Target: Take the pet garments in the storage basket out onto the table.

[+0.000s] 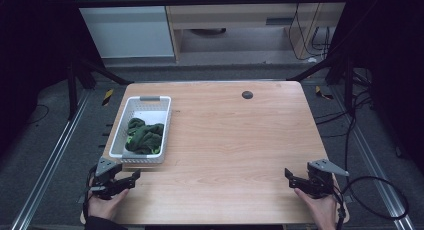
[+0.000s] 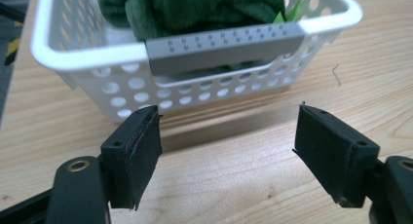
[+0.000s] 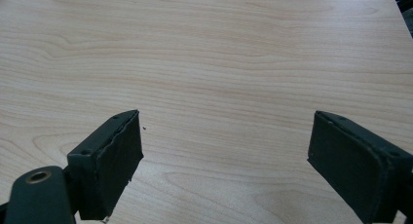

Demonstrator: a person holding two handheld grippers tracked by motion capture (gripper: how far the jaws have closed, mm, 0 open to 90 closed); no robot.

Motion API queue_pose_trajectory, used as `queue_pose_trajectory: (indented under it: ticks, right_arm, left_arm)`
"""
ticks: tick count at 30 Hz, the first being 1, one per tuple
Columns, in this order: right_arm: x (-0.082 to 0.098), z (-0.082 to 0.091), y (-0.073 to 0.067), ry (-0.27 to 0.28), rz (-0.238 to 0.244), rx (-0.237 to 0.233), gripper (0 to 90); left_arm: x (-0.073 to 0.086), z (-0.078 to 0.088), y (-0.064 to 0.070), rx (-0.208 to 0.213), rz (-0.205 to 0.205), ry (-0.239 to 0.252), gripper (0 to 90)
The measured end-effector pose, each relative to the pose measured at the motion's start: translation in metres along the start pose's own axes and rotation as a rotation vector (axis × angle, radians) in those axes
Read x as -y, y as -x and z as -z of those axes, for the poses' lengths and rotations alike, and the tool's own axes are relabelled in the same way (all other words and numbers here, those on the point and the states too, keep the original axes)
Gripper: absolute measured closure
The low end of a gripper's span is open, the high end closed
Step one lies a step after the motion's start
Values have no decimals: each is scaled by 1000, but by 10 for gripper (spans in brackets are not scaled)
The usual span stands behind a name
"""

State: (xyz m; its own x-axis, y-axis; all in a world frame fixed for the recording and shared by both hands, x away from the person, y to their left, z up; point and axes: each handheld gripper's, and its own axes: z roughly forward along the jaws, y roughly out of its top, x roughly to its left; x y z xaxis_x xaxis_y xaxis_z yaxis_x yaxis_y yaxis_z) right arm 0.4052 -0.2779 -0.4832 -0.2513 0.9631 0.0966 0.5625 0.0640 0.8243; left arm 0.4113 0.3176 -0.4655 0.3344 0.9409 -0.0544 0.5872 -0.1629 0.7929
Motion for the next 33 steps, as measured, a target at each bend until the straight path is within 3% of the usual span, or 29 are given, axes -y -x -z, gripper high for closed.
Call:
queue_pose_trajectory:
  ticks: [14, 29, 33]
  right_arm:
    - [1, 7, -5, 18, 5, -26, 137]
    - [1, 8, -12, 26, 34, -32, 136]
    - [2, 8, -11, 23, 30, -35, 128]
  left_arm:
    - [-7, 17, -4, -3, 56, 51, 257]
    - [-23, 31, -3, 22, 55, 110, 246]
    - [-30, 36, -3, 22, 34, 116, 237]
